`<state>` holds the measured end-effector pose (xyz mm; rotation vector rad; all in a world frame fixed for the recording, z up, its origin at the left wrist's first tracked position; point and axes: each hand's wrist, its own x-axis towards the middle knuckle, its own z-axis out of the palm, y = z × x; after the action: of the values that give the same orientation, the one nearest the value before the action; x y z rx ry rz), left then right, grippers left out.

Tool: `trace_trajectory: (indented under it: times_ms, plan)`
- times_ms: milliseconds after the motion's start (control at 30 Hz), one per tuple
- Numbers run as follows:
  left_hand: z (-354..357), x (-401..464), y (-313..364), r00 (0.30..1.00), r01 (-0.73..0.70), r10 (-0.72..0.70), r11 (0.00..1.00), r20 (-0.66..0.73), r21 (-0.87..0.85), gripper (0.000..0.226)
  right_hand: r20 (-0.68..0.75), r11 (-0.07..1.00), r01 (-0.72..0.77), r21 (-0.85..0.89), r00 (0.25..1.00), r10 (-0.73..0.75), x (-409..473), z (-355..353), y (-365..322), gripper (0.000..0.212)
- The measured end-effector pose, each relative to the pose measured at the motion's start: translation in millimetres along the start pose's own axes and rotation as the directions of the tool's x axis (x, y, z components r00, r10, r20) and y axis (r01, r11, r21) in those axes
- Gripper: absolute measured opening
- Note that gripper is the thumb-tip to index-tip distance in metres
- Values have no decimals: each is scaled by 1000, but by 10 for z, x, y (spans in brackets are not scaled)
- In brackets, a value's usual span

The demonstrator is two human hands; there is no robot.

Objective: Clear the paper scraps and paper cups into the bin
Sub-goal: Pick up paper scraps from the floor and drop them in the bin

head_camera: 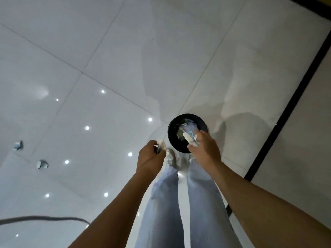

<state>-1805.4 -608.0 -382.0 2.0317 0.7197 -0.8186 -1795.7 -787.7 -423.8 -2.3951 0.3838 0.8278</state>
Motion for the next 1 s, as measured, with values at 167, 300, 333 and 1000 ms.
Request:
trace_trajectory:
  times_ms: [167, 300, 333, 1000]
  plan:
    - [458, 385, 29, 1000, 15, -15, 1000, 7, 13, 13, 117, 996, -86, -34, 989, 89, 290, 164, 335, 54]
    - [829, 598, 165, 999, 18, -19, 1000, 27, 15, 17, 97, 1000, -13, -11, 995, 15, 292, 11, 501, 55]
    - [909, 647, 201, 999, 17, -18, 999, 29, 37, 21, 93, 1000, 3, -14, 996, -2, 288, -44, 537, 55]
    - [281, -619, -316, 963, 166, -202, 966, -177, -196, 40, 311, 892, 395, -220, 895, -320, -497, -294, -473, 48]
